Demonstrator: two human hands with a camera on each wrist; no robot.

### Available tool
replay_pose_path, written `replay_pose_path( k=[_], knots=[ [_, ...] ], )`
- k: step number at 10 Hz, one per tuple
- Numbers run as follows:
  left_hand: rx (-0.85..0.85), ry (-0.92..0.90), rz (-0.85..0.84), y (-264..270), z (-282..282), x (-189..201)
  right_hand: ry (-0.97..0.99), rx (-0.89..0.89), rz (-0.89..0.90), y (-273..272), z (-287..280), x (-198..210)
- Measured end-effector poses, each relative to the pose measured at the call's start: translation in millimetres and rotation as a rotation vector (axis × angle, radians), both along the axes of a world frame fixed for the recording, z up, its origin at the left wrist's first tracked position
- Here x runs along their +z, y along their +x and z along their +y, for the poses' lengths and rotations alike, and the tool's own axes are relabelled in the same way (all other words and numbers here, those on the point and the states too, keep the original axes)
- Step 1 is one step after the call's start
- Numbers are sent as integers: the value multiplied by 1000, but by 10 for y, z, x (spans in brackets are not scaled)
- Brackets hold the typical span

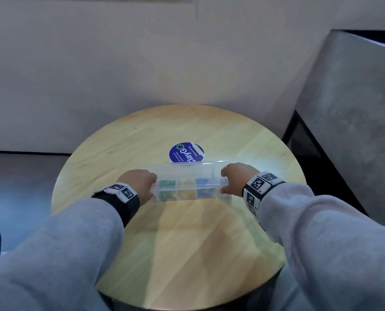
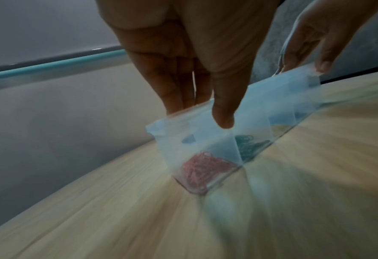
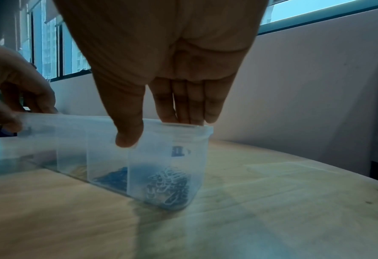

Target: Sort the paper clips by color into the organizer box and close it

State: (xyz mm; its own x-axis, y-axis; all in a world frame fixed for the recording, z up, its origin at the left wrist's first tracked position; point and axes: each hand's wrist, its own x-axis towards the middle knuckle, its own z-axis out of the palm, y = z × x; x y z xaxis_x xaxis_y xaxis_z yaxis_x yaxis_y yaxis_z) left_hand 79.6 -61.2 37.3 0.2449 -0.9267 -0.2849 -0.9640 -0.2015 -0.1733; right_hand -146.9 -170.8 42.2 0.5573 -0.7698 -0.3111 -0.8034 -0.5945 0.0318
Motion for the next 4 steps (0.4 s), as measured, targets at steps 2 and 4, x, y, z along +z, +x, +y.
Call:
replay_pose_path(
  k=[2,4],
  knots=[
    [50,-77,75,51,57,-32,-62,-6,14,45,58,-98],
    [132,-91,241,77,158,101,25,-32,16,-32,105,33]
  ],
)
